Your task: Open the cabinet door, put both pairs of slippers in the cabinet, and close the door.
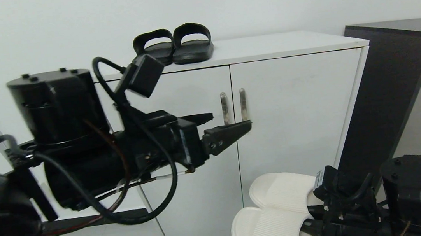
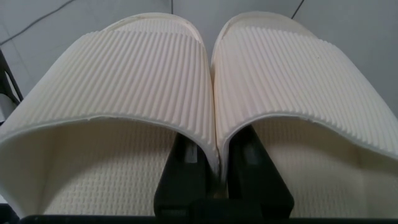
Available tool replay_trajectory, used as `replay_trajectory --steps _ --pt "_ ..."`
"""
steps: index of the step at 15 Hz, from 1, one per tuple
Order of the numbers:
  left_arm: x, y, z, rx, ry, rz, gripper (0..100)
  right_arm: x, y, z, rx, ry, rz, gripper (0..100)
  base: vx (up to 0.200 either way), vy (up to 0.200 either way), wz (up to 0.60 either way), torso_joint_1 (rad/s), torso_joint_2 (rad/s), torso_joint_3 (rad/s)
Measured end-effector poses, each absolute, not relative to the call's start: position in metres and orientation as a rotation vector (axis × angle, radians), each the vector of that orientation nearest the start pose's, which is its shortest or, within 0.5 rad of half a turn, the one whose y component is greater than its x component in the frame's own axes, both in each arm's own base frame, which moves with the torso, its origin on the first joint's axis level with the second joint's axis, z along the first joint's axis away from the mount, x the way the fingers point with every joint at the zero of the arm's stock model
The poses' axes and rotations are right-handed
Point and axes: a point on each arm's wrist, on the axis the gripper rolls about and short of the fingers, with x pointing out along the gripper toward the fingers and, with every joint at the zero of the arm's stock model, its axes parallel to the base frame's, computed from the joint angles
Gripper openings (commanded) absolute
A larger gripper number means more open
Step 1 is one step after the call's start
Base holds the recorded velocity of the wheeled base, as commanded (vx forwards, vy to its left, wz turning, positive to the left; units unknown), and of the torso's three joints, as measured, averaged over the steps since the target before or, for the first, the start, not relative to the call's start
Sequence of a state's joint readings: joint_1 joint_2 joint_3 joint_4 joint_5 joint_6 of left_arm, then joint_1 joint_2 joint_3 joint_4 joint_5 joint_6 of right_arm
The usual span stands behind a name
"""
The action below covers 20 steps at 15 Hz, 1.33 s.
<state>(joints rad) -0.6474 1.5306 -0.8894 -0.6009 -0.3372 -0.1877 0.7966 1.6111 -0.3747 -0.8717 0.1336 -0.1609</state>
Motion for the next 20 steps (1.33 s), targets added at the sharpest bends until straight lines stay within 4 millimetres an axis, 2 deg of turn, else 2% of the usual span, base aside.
replay_trajectory --steps 3,7,11,20 --pt "0.234 -0.202 0.258 -0.231 0.162 -1.077 100 0.163 0.171 0.122 -0.271 0.287 0.947 0 0.000 0.000 0.00 0.000 0.00 0.000" --pt "0.258 -0.222 0.249 -0.238 0.192 -1.064 100 0.164 0.172 0.121 -0.272 0.294 0.947 0 0.000 0.000 0.00 0.000 0.00 0.000" --pt "0.277 -0.224 0.241 -0.239 0.200 -0.979 100 0.165 0.173 0.118 -0.275 0.304 0.948 0 0.000 0.000 0.00 0.000 0.00 0.000" --pt "0.300 -0.222 0.236 -0.241 0.211 -0.903 100 0.166 0.173 0.116 -0.279 0.313 0.948 0 0.000 0.000 0.00 0.000 0.00 0.000"
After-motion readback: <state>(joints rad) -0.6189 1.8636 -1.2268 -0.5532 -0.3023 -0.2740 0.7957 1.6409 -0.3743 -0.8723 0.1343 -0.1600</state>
